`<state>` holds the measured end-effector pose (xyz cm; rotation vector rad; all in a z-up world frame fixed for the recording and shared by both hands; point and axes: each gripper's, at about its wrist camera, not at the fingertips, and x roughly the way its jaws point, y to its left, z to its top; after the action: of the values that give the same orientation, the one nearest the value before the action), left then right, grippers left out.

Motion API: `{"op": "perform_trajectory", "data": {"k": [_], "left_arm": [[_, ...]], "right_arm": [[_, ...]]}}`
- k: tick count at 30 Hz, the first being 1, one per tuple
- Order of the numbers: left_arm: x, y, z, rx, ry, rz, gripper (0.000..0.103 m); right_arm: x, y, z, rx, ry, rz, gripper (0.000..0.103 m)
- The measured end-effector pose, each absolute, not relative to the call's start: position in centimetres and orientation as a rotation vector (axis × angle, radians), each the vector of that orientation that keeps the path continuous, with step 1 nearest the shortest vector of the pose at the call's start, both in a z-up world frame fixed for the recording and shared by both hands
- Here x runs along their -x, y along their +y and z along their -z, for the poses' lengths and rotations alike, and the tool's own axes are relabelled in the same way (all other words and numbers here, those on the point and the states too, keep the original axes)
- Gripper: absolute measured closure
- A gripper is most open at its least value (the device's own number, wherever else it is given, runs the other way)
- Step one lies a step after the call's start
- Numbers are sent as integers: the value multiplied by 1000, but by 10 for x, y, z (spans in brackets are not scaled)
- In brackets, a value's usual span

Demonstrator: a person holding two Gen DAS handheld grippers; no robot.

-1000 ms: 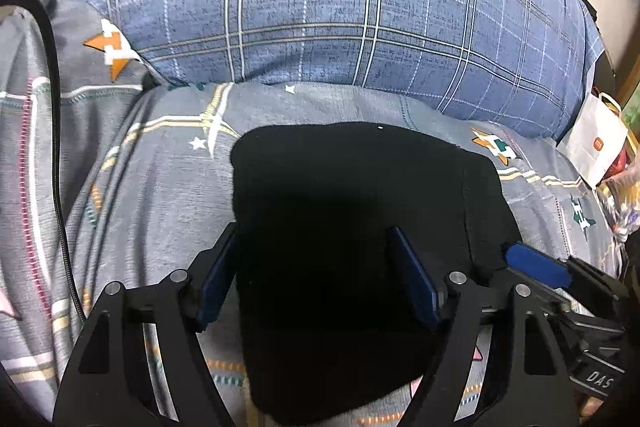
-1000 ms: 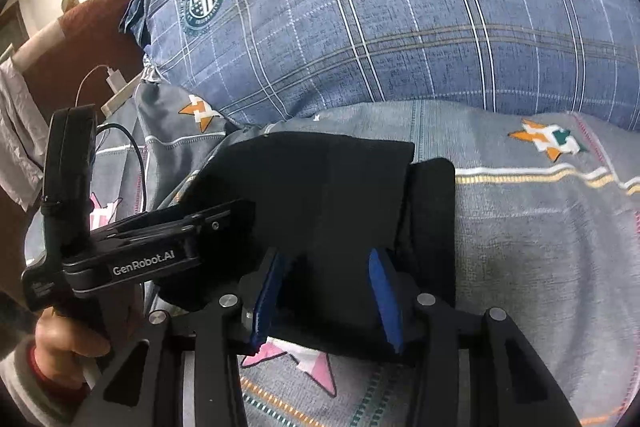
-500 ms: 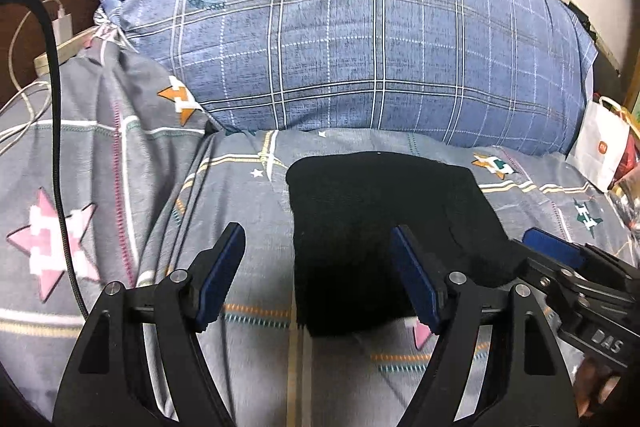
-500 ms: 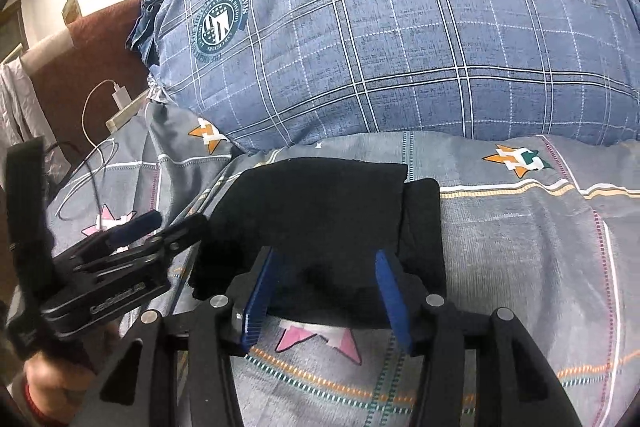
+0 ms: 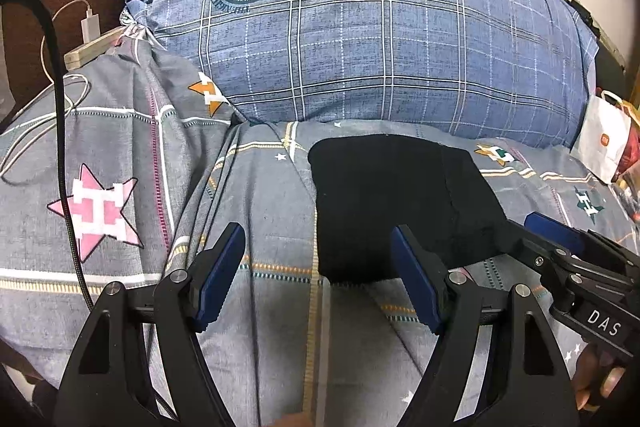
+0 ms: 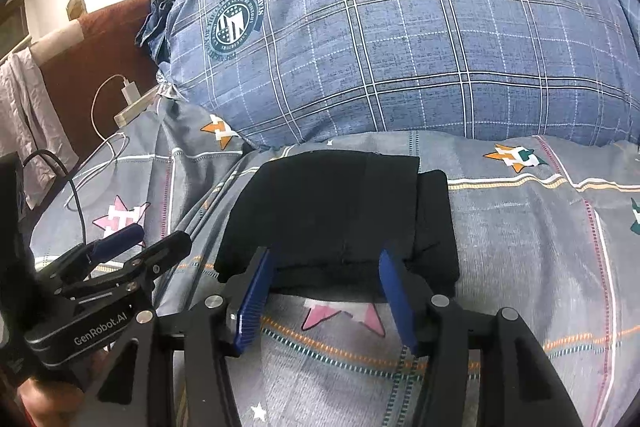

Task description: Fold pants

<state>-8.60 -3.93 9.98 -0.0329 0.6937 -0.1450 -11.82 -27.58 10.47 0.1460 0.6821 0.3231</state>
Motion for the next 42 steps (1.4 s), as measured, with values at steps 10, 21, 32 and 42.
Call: {"op": "perform_trajectory", "data": {"k": [10, 21, 32, 42], "left_arm": [[94, -46, -100, -10, 667, 114, 27], [90, -51, -96, -81, 679, 63, 27], [90, -55, -98, -137, 669, 19, 27], [92, -60, -99, -144, 655, 20, 27]], "right_arm": [[125, -287, -101, -172, 696, -313, 47], [119, -288, -95, -178, 721, -325, 46], [115, -285, -90, -176, 736, -330, 46], [116, -285, -91, -176, 731, -325, 46]]}}
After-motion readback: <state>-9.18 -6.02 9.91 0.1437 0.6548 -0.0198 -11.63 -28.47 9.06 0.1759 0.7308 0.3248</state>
